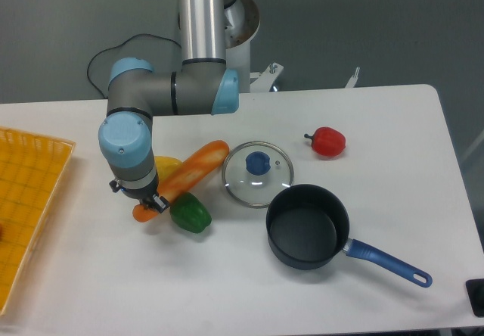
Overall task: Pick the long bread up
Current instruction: 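Lift and swing the held baguette up off the table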
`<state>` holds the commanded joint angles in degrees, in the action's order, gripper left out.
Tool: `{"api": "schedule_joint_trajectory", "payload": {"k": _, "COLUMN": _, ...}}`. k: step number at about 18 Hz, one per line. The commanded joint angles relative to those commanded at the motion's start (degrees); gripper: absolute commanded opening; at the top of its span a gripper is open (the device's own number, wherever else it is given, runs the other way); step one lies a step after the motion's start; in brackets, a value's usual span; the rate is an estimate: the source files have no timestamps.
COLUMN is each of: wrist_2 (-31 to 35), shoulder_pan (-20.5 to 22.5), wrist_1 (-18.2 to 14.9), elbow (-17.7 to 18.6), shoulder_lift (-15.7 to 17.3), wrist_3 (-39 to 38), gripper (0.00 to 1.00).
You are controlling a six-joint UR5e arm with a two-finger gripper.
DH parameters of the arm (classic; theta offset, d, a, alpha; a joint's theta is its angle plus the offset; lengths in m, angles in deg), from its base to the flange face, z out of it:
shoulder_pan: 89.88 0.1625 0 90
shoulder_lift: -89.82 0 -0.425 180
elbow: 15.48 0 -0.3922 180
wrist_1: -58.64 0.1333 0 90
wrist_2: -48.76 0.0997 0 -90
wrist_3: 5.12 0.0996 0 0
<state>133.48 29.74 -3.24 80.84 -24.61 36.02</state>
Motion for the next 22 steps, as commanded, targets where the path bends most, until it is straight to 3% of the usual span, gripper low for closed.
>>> {"api": "schedule_joint_trajectory", "payload": {"k": 4, "wrist_2": -0.3, "shoulder_pan": 0.3, "wrist_1": -1.0, "elbow": -0.3, "shoulder_lift": 0.7, "wrist_3": 0.1, "gripper": 0.0}}
{"api": "schedule_joint_trajectory", "payload": {"k": 9, "wrist_2": -0.3, "shoulder_pan": 0.5, "wrist_1": -7.0, "elbow": -3.5, "shoulder_lift": 1.4, "wrist_3": 0.1, "gripper": 0.0}}
{"api": "schedule_joint_trajectory", "payload": {"k": 17, "wrist_2": -0.4, "shoulder_pan": 1.8, "wrist_1": -11.2, "elbow": -4.7, "shoulder_lift": 5.0, "wrist_3": 0.8, "gripper": 0.0}}
{"api": "schedule_joint_trajectory", "payload": {"k": 22, "wrist_2": -0.2, "shoulder_pan": 2.5, "wrist_1": -18.7, "elbow": -9.5, "shoulder_lift": 5.4, "wrist_3": 4.7, "gripper": 0.0}}
